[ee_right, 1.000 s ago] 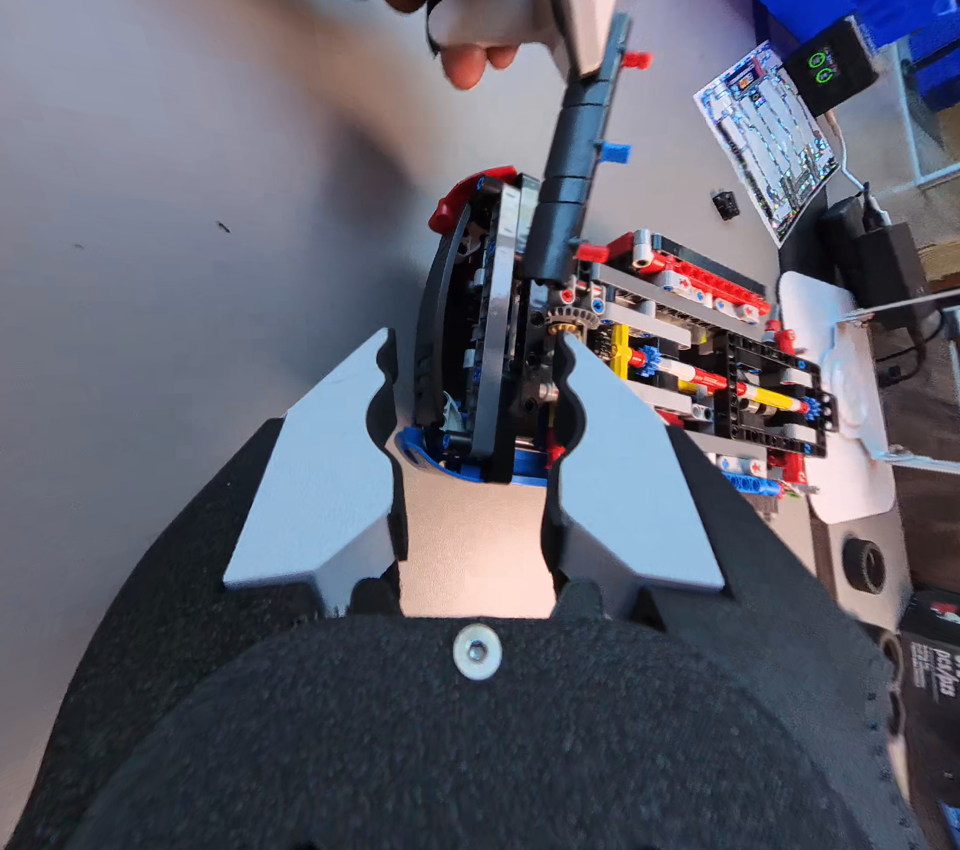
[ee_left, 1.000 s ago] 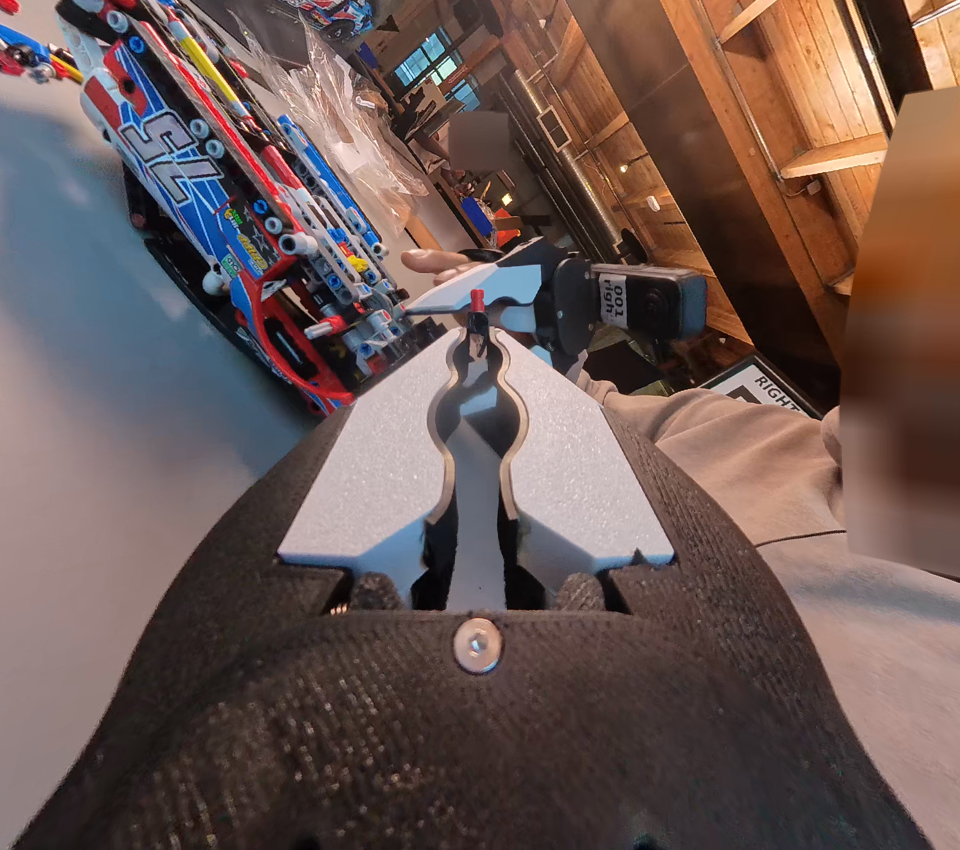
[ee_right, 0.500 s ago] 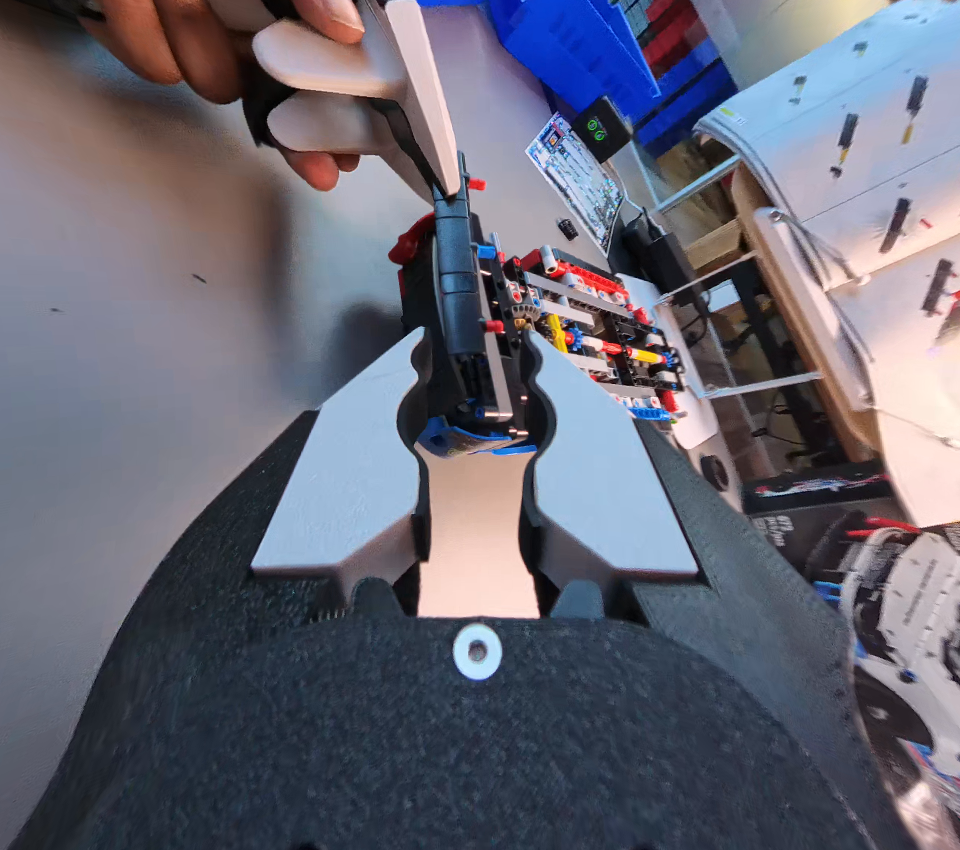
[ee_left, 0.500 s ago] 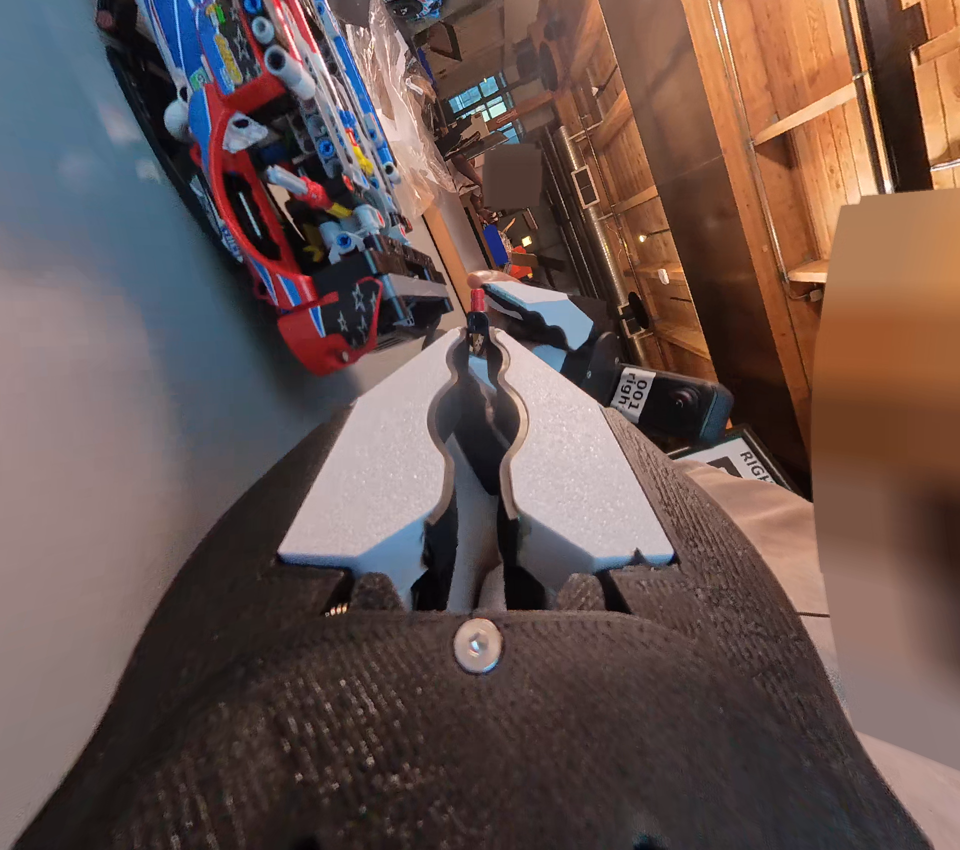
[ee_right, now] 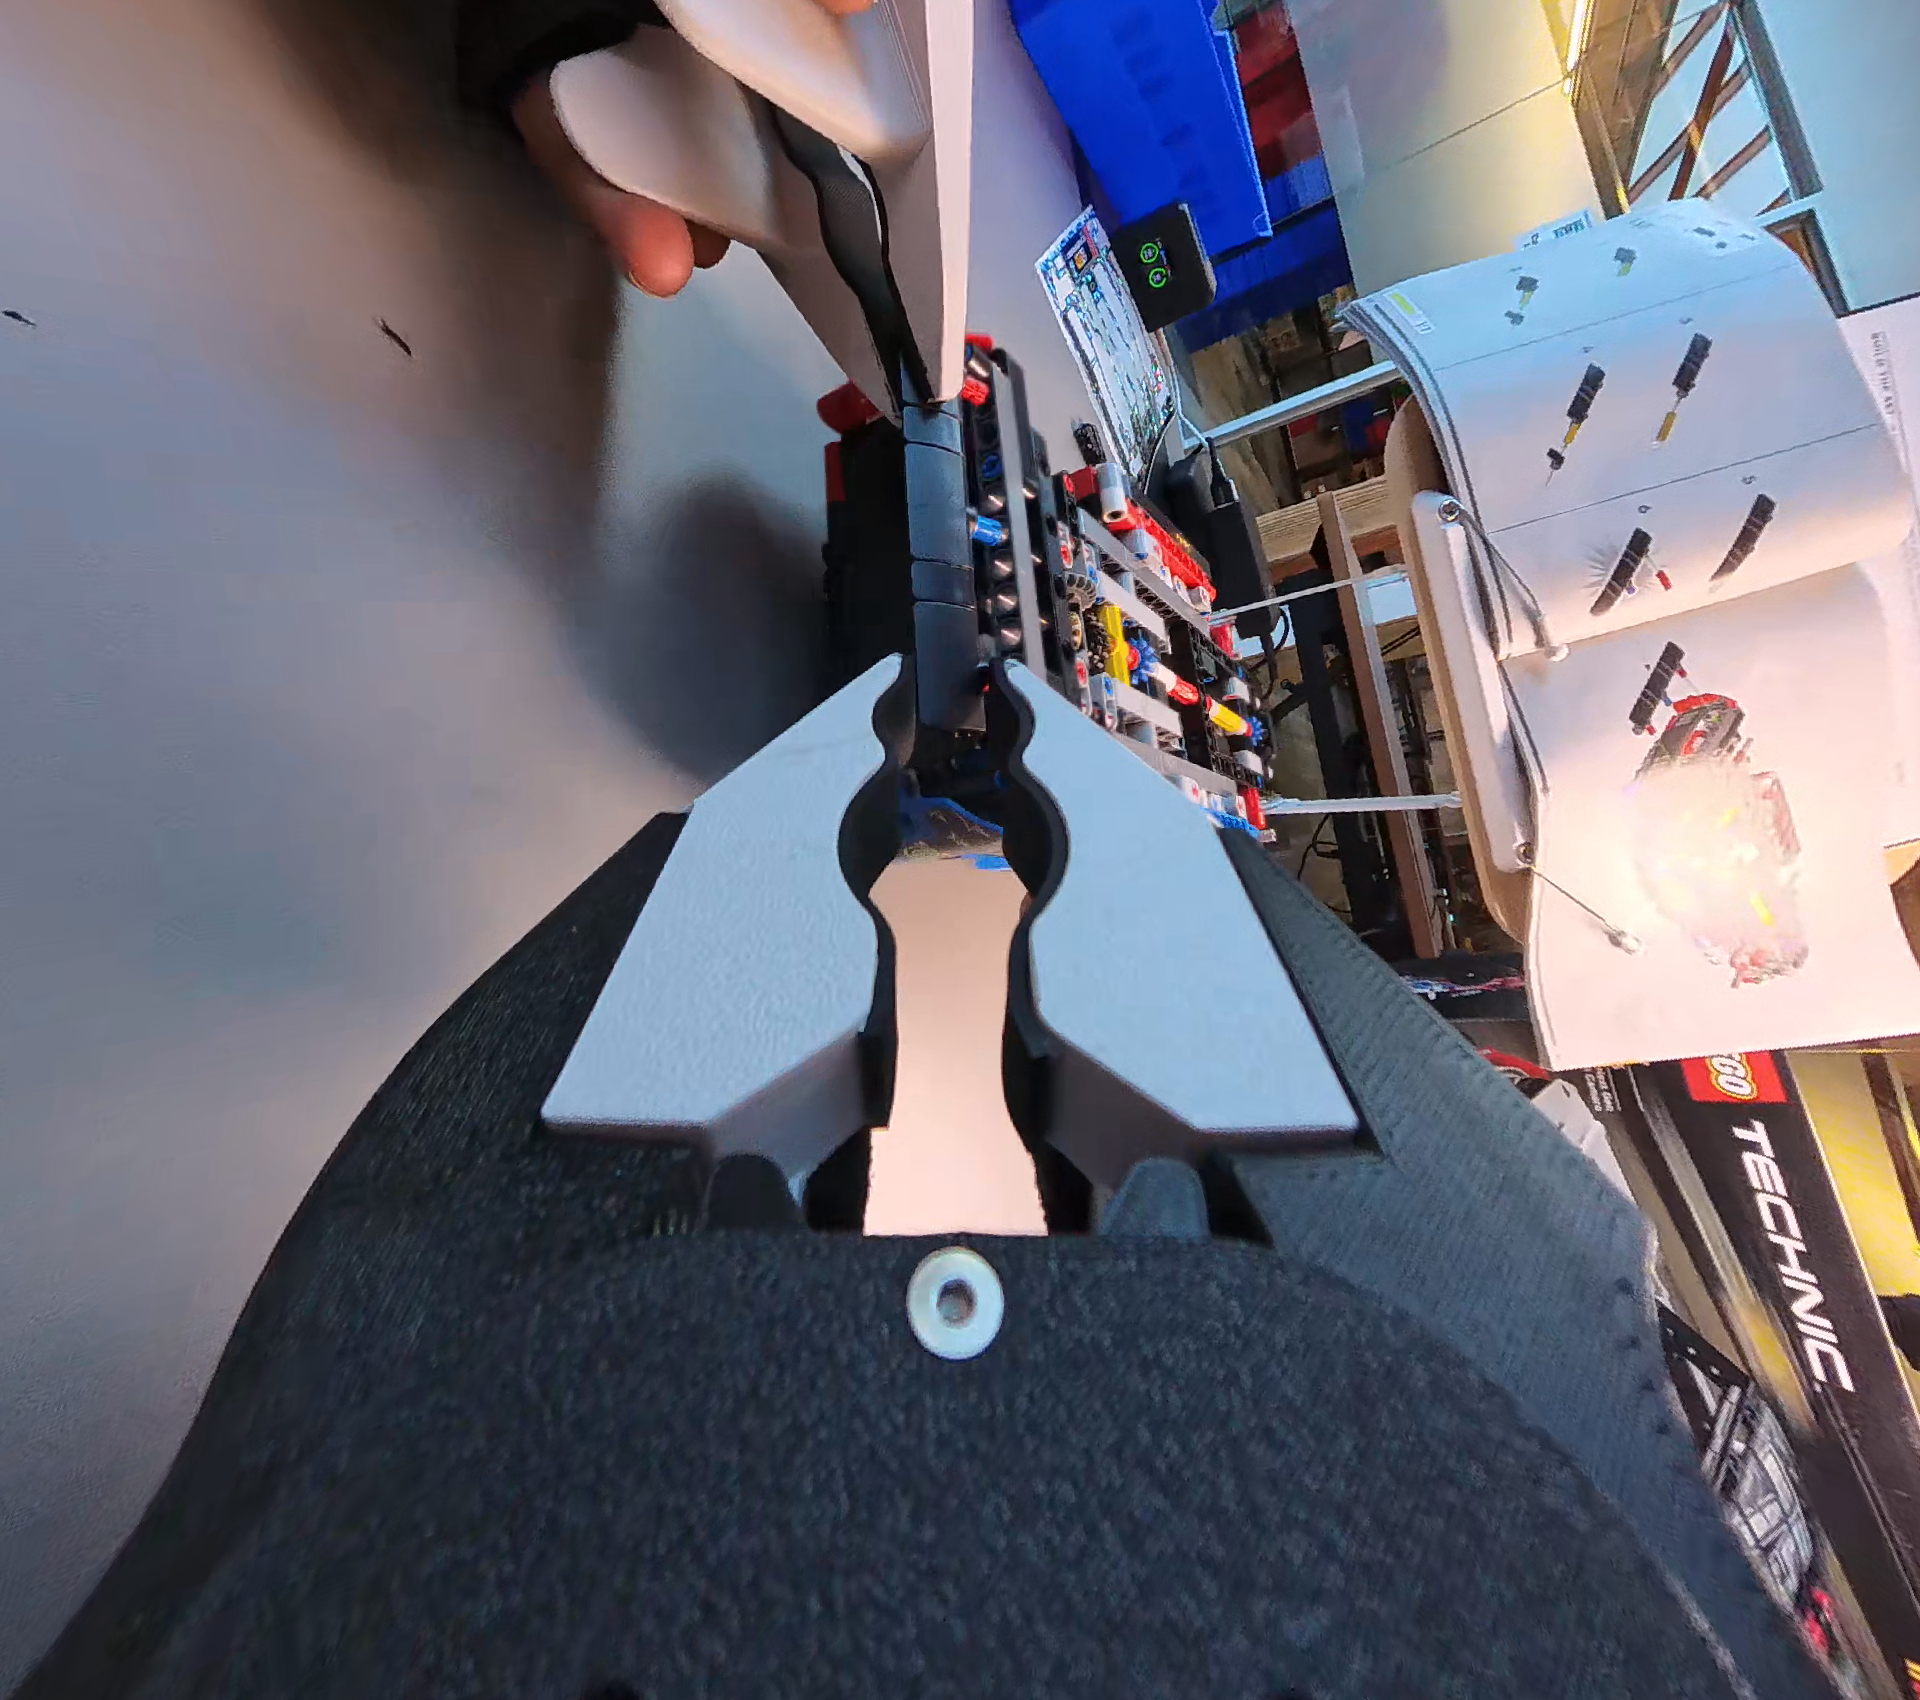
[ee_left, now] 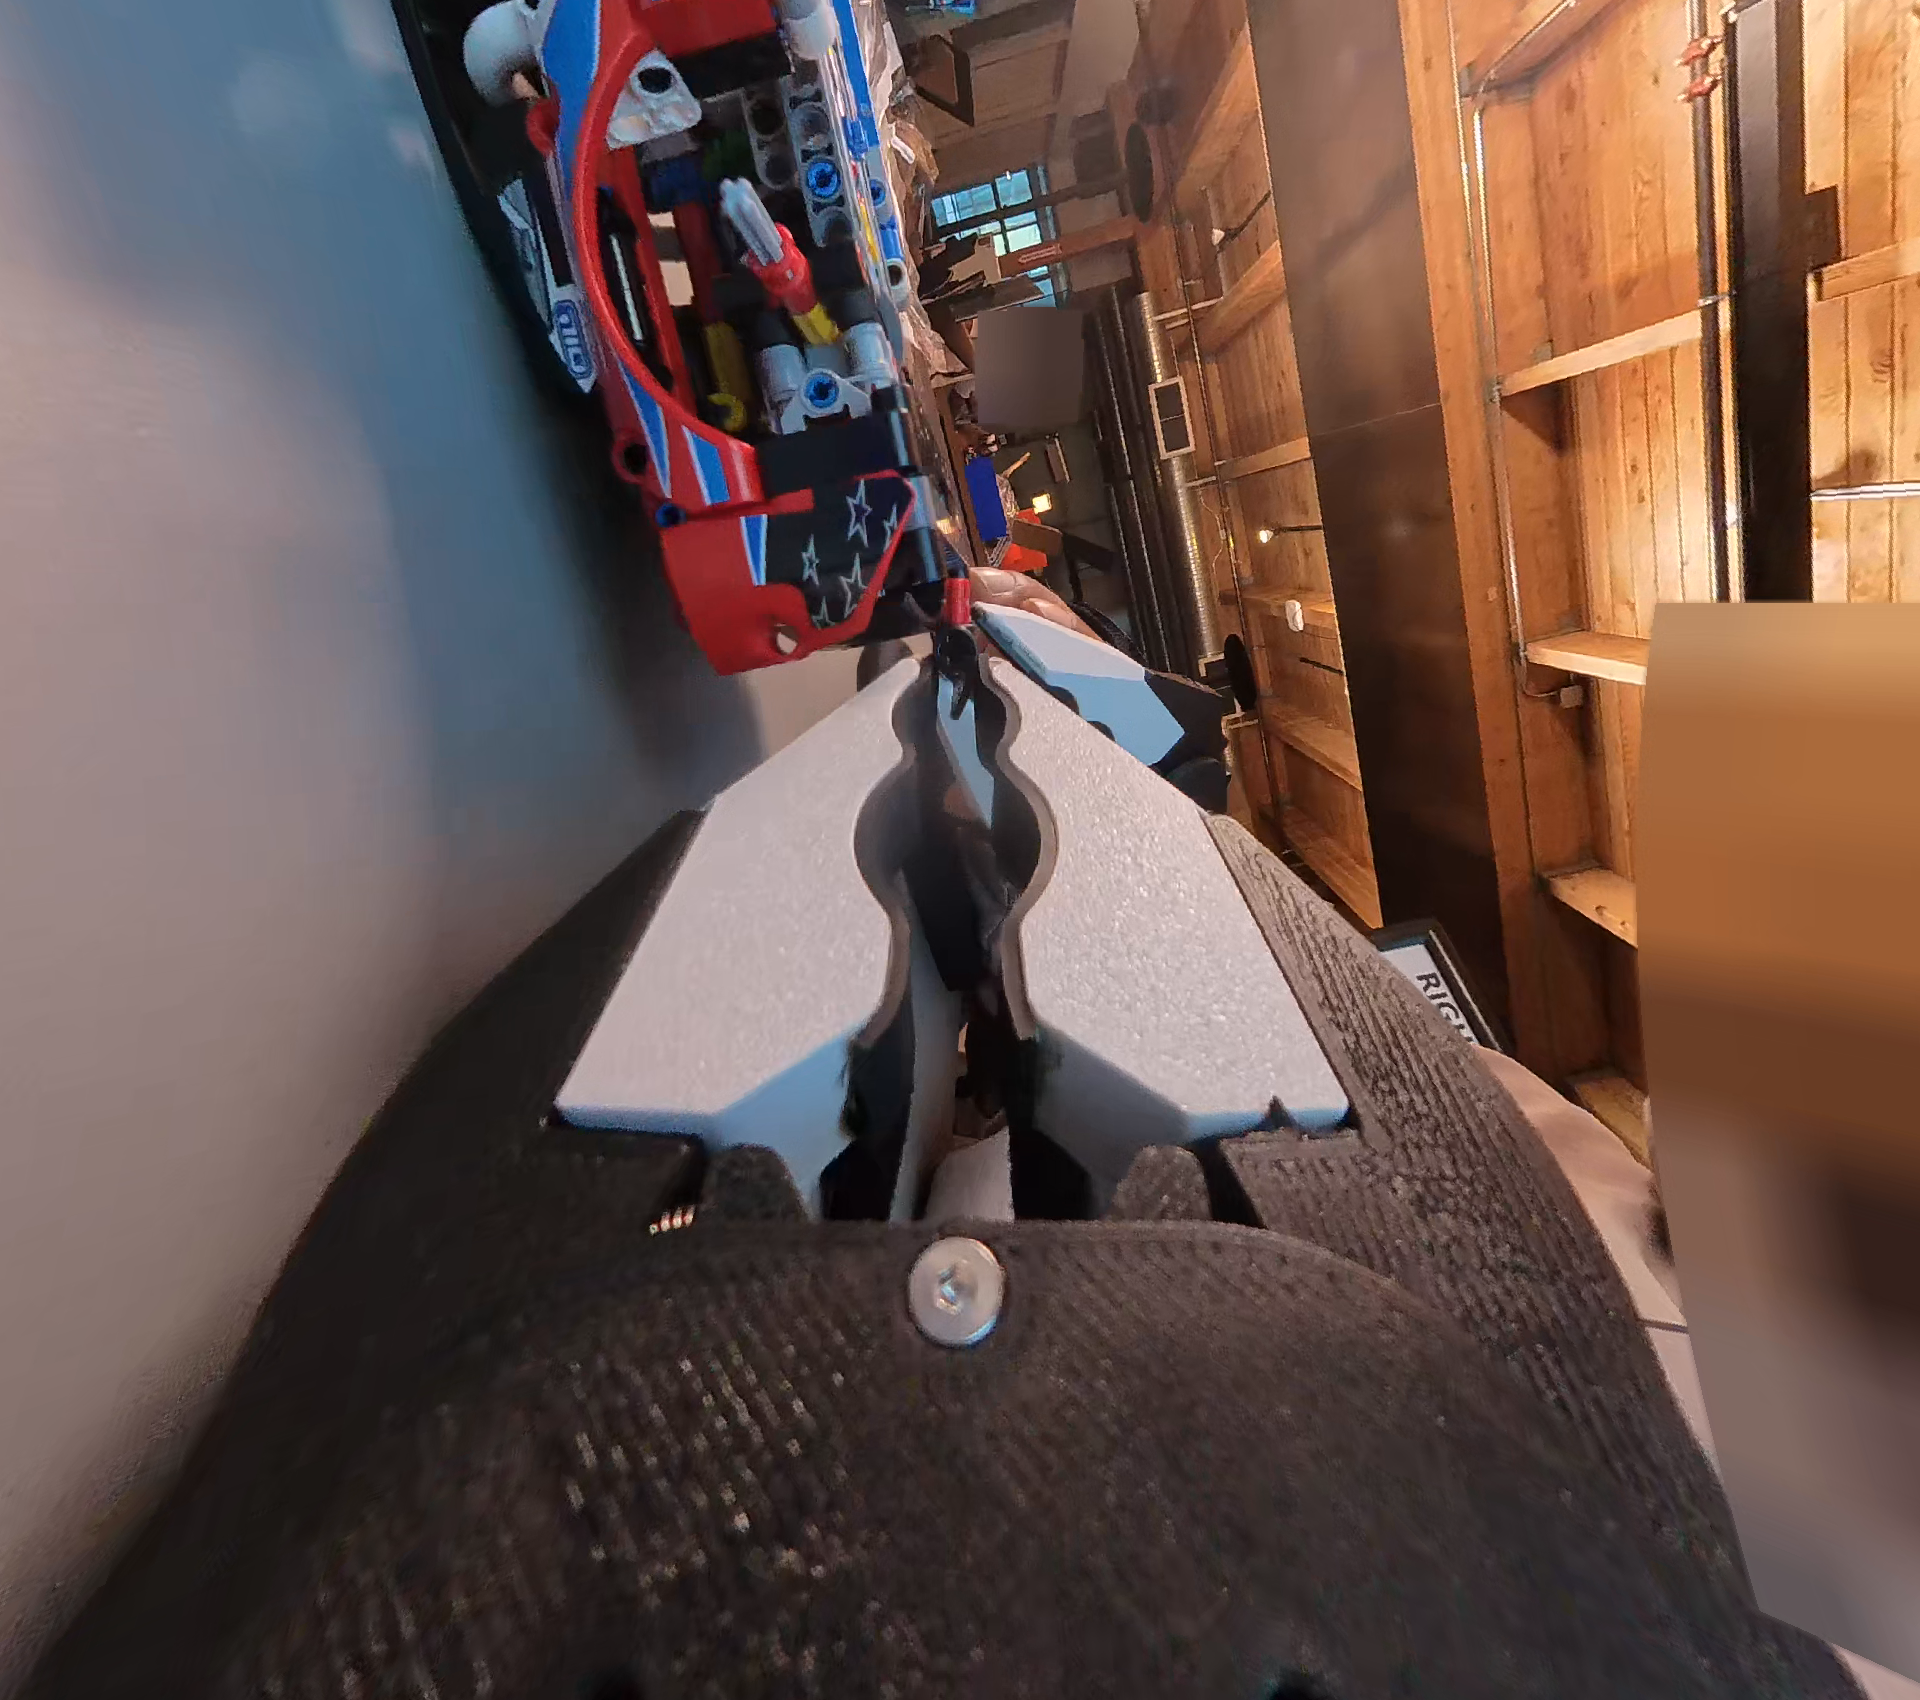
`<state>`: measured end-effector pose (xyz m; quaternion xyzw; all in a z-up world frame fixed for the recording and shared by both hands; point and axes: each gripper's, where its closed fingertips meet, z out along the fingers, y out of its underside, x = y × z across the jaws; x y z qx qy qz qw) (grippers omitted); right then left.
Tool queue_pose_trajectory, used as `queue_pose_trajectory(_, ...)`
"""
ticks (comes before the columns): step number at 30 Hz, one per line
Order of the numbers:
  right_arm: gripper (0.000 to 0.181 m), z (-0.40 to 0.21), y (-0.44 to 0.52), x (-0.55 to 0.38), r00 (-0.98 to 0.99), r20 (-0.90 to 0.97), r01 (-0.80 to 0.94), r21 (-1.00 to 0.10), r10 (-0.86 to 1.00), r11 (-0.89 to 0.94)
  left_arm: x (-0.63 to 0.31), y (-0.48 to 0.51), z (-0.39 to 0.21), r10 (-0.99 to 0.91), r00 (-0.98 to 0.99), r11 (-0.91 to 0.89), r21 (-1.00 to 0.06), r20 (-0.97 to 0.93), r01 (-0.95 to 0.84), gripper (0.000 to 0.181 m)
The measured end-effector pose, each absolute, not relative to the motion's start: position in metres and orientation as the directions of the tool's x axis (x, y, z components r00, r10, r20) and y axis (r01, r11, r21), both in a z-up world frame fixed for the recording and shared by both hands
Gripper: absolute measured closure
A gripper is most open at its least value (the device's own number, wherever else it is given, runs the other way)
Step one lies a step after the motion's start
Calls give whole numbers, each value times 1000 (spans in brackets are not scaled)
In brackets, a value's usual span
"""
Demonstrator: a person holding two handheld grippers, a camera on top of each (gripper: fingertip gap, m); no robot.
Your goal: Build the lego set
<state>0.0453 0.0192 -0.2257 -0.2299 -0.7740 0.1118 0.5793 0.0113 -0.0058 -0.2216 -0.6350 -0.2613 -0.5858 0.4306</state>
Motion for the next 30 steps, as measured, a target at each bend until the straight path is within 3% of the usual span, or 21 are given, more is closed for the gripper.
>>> queue_pose_trajectory(30, 171, -227, 35, 46, -211, 829, 289, -453, 517, 843, 16, 9, -225, -172, 117, -510, -190, 978, 839, 177)
